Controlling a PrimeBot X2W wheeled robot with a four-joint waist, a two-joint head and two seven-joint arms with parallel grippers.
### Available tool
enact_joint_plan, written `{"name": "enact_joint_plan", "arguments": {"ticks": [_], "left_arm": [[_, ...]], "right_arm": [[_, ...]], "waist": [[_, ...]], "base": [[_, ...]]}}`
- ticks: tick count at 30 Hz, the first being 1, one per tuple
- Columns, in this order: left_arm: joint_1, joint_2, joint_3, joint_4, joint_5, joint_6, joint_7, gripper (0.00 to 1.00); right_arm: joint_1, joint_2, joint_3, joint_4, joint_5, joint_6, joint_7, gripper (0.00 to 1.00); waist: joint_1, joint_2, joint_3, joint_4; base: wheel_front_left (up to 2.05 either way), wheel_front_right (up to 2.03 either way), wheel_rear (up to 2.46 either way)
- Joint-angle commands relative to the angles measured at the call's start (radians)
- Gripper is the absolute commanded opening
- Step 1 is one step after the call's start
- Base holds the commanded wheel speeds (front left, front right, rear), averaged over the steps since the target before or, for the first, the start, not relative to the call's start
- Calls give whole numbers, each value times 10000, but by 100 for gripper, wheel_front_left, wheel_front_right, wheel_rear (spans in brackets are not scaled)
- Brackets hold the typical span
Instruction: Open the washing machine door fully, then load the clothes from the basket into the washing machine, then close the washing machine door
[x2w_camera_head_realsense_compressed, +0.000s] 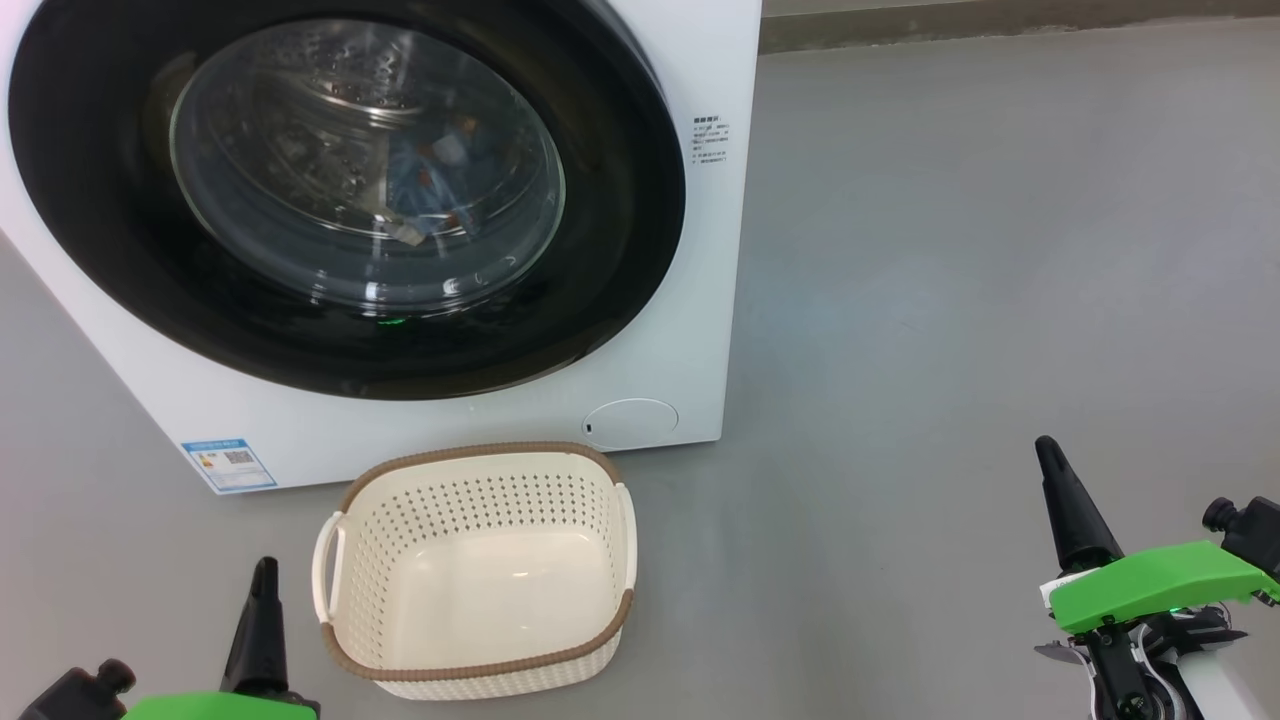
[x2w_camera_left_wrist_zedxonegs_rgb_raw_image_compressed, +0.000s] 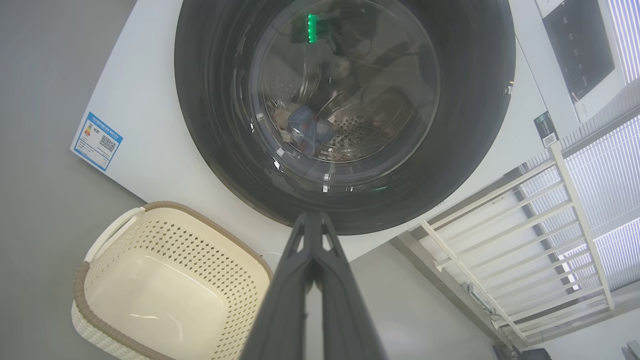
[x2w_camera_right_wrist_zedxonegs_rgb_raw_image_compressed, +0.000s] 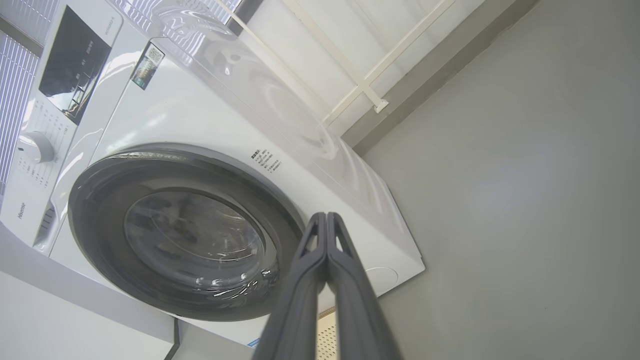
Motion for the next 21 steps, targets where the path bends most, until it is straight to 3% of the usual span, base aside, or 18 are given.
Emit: {"name": "enact_joint_plan", "arguments": {"ticks": [1, 21], "left_arm": [[-380, 104, 267, -232, -259, -43, 77, 0], [-432, -115, 612, -242, -1913, -76, 667, 0]], "right_arm": [[-129, -46, -50, -295, 296, 0, 90, 0], [-31, 248, -524, -334, 2023, 0, 660, 0]], "waist": [[0, -1, -1, 10], [0, -1, -10, 108]], "base": [[0, 0, 0], [0, 0, 0]]}}
